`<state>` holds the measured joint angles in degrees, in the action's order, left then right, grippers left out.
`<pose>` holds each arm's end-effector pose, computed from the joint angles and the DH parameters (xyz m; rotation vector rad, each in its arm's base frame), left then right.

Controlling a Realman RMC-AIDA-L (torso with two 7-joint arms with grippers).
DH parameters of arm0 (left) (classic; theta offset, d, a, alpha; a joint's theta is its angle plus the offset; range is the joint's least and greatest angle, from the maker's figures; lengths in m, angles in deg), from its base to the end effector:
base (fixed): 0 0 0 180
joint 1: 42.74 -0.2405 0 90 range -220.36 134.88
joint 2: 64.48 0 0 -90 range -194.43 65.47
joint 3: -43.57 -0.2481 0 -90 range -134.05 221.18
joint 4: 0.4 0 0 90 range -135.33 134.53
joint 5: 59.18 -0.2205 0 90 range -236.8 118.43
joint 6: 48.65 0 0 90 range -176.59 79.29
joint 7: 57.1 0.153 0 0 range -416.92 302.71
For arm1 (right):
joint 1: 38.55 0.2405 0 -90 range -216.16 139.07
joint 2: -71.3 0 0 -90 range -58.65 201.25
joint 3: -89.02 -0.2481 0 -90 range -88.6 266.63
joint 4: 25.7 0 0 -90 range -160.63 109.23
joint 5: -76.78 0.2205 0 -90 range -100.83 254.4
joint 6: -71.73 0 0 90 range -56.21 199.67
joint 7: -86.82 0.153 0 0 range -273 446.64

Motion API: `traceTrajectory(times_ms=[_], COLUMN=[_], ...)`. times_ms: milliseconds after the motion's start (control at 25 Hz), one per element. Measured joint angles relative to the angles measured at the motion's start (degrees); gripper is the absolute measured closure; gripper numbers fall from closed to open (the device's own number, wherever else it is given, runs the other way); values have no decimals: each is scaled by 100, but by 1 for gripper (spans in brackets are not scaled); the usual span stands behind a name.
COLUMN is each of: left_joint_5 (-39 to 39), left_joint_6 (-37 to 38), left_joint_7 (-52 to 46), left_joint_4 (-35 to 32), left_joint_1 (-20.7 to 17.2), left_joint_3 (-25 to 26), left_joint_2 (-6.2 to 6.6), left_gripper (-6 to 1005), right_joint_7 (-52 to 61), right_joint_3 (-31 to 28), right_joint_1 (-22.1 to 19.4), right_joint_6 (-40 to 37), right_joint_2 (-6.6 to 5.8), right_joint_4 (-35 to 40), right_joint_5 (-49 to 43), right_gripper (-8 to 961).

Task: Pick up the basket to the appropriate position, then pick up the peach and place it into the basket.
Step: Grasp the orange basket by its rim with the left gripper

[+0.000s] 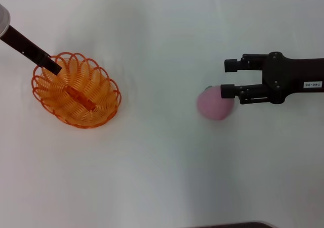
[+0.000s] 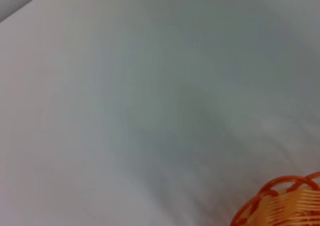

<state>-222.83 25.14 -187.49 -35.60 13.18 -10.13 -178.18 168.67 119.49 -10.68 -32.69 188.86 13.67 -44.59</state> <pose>-0.2321 0.4392 0.0109 -2.4930 -0.9564 0.6064 0.2725 0.2996 0.0238 -2.8144 0.7260 0.8086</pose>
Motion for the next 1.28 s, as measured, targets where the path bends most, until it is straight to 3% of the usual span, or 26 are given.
traceTrajectory(times_ms=[280,720,960,1280], left_joint_5=[-1,0,44,65], left_joint_6=[-74,-173,-122,129], left_joint_7=[-10,29,-10,-19], left_joint_4=[45,-2,-203,-435], left_joint_1=[-23,-83,-93,-112], left_joint_3=[-99,-100,-64,112], left_joint_2=[-53,-163,-186,-201], left_gripper=[410,605,810,889], right_joint_7=[-10,-11,-11,-11], right_joint_3=[4,37,7,6], right_joint_1=[20,64,63,61], right_joint_6=[5,25,31,36], right_joint_2=[13,30,30,31], right_joint_4=[0,0,0,0], right_joint_5=[0,0,0,0], right_gripper=[158,160,162,163])
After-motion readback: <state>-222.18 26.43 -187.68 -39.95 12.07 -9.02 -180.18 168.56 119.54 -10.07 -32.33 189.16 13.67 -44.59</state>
